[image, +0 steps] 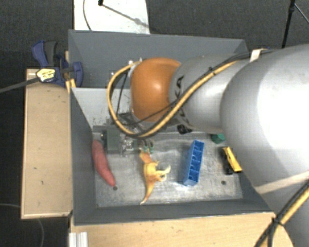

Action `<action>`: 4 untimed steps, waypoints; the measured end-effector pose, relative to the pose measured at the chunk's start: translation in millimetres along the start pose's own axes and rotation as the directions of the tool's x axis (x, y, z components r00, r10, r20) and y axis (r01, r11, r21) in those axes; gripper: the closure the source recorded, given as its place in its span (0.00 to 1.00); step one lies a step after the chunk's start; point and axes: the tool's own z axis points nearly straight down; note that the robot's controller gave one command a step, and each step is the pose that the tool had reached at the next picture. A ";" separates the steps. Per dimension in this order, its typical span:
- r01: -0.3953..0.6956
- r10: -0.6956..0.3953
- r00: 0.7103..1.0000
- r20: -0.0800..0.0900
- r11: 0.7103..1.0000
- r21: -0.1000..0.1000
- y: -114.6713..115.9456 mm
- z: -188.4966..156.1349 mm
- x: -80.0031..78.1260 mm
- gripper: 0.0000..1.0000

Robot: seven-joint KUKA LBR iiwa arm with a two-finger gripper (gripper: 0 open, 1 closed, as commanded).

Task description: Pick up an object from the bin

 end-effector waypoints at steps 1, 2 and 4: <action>0.001 -0.001 1.000 0.000 1.000 0.004 1.6 -0.7 0.8 1.00; -0.012 0.012 1.000 -0.001 1.000 0.003 -0.8 -1.4 1.6 1.00; 0.009 -0.009 1.000 -0.004 1.000 0.007 -5.0 -2.5 4.7 1.00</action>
Offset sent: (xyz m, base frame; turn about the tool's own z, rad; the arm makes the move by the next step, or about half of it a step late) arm -0.0029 -0.0108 0.0005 0.0233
